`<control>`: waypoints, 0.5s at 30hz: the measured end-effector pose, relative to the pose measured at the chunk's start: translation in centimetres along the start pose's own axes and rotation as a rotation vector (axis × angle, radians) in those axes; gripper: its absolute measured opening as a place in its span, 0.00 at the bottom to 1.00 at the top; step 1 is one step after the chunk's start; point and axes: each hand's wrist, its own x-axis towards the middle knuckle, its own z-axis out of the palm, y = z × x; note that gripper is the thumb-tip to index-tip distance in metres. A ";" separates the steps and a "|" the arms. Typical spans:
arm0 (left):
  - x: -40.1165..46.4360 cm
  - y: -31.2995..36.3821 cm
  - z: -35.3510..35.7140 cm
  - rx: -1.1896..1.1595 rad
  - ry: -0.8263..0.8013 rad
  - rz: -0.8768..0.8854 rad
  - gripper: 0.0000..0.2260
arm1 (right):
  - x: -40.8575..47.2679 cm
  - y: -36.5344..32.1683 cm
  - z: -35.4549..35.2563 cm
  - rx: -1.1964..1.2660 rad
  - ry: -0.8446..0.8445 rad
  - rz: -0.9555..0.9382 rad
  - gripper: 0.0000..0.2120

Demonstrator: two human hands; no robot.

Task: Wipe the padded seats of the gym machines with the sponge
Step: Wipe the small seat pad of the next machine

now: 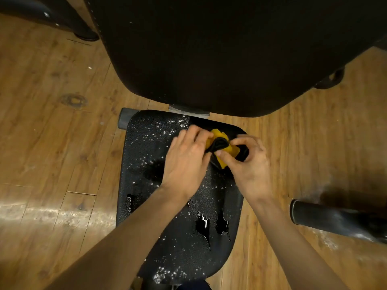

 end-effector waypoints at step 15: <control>-2.2 0.4 -6.4 -1.652 -0.216 -1.011 0.14 | -3.3 -2.8 -6.3 0.697 -0.519 0.274 0.12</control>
